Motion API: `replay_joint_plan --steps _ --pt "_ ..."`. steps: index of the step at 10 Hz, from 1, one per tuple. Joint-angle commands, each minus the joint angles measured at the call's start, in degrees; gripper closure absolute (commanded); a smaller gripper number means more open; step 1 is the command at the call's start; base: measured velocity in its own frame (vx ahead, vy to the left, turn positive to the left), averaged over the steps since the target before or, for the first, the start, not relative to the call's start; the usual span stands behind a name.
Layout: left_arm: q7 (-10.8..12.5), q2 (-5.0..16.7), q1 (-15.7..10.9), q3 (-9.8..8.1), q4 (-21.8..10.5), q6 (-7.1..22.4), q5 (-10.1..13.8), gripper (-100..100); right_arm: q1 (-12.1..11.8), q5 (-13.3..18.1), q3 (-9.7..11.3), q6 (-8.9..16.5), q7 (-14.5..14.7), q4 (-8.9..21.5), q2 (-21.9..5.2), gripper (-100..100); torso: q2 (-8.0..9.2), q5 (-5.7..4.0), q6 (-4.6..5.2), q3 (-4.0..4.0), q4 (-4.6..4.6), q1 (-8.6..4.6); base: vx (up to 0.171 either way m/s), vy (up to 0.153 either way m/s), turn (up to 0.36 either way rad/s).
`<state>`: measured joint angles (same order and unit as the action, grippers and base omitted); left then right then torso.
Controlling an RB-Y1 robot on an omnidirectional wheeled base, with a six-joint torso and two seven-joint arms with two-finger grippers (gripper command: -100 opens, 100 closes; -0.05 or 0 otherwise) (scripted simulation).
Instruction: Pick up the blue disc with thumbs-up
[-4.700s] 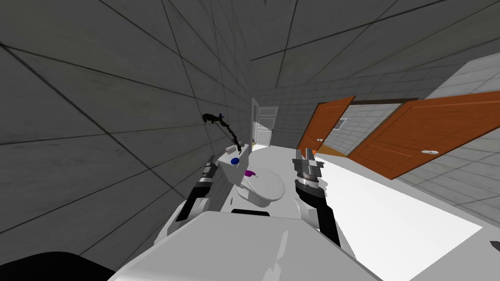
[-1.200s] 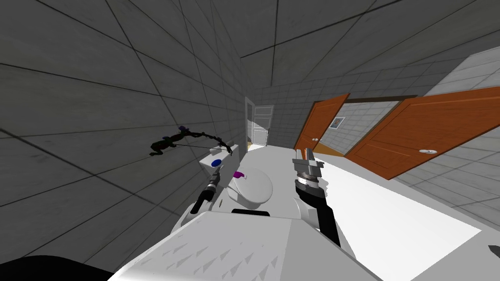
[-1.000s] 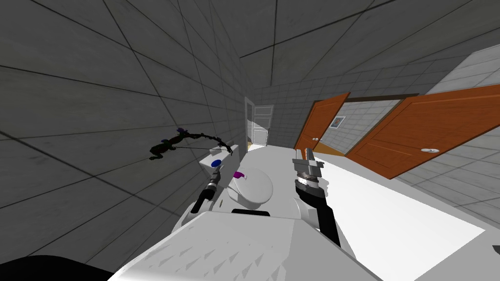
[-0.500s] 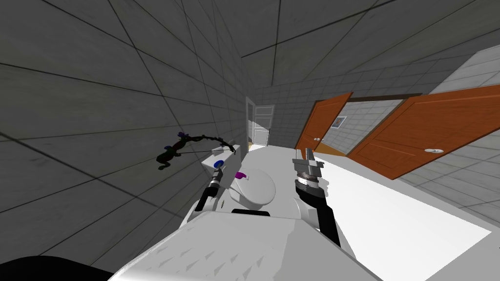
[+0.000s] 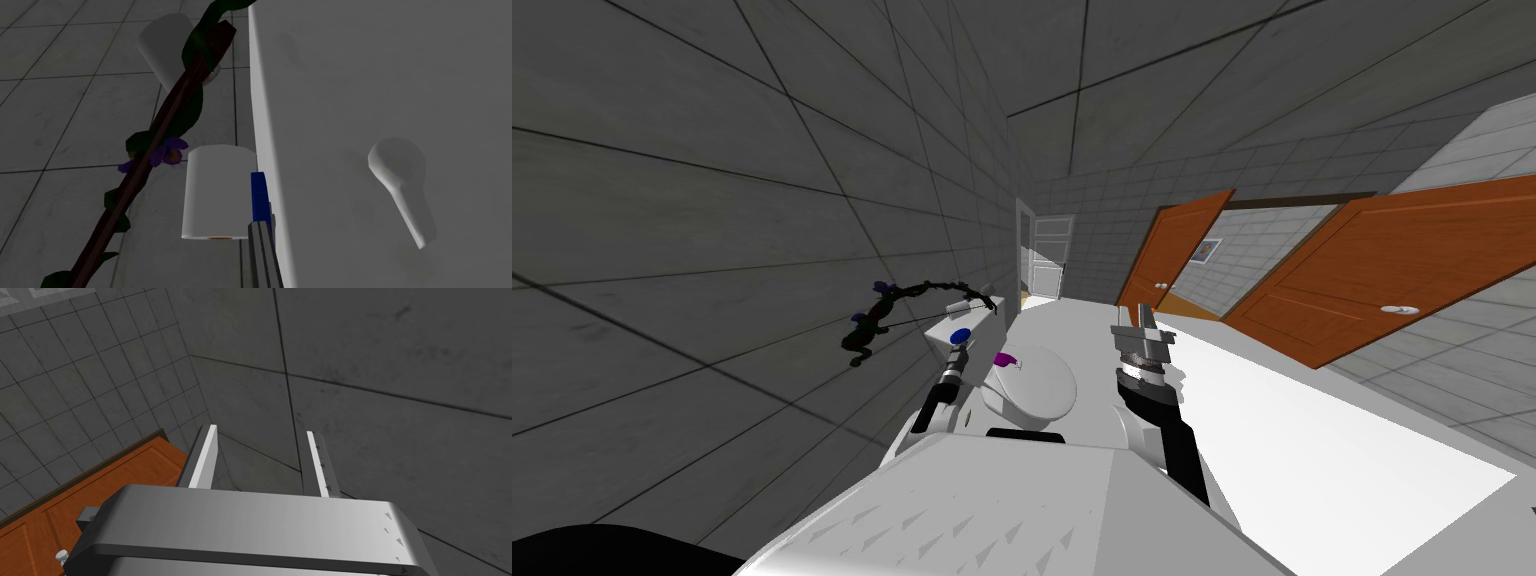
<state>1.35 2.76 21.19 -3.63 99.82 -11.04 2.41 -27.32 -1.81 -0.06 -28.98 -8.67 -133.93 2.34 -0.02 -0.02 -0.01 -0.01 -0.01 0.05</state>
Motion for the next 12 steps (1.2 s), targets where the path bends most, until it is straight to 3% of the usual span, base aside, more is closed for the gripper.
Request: replay_joint_plan --steps 1,3,4,5,9,12 --pt "0.0 0.0 0.0 0.00 0.0 0.0 0.0 100 0.0 0.0 0.0 0.0 0.0 0.0 0.0 0 0.00 0.00 0.00 0.00 0.00 0.00 0.000 0.000 0.000" --pt "0.0 0.0 0.0 0.00 0.0 0.0 0.0 100 0.0 0.0 0.0 0.0 0.0 0.0 0.0 0 0.00 0.00 0.00 0.00 0.00 0.00 0.000 0.000 0.000" --pt "0.0 0.0 0.0 0.00 0.0 0.0 0.0 0 0.0 0.0 0.0 0.0 0.0 0.0 0.0 0 0.00 0.00 0.00 0.00 0.00 0.00 0.000 0.000 0.000" --pt "0.0 1.6 0.0 0.07 -0.5 0.2 0.0 -100 0.0 0.0 0.0 0.0 0.0 0.0 0.0 0 0.00 0.00 0.00 0.00 0.00 0.00 -0.004 -0.014 -0.003" --pt "-0.1 5.6 0.2 0.56 -3.7 1.6 -0.1 -100 0.0 0.0 0.0 0.0 0.0 0.0 0.0 0 0.04 -0.05 0.00 0.02 0.01 -0.25 -0.012 -0.061 -0.002" --pt "-0.1 6.1 0.4 0.63 -5.7 2.5 -0.1 -100 0.0 0.0 0.0 0.0 0.0 0.0 0.0 0 0.05 -0.05 0.00 0.03 0.01 -0.21 -0.011 -0.053 0.008"
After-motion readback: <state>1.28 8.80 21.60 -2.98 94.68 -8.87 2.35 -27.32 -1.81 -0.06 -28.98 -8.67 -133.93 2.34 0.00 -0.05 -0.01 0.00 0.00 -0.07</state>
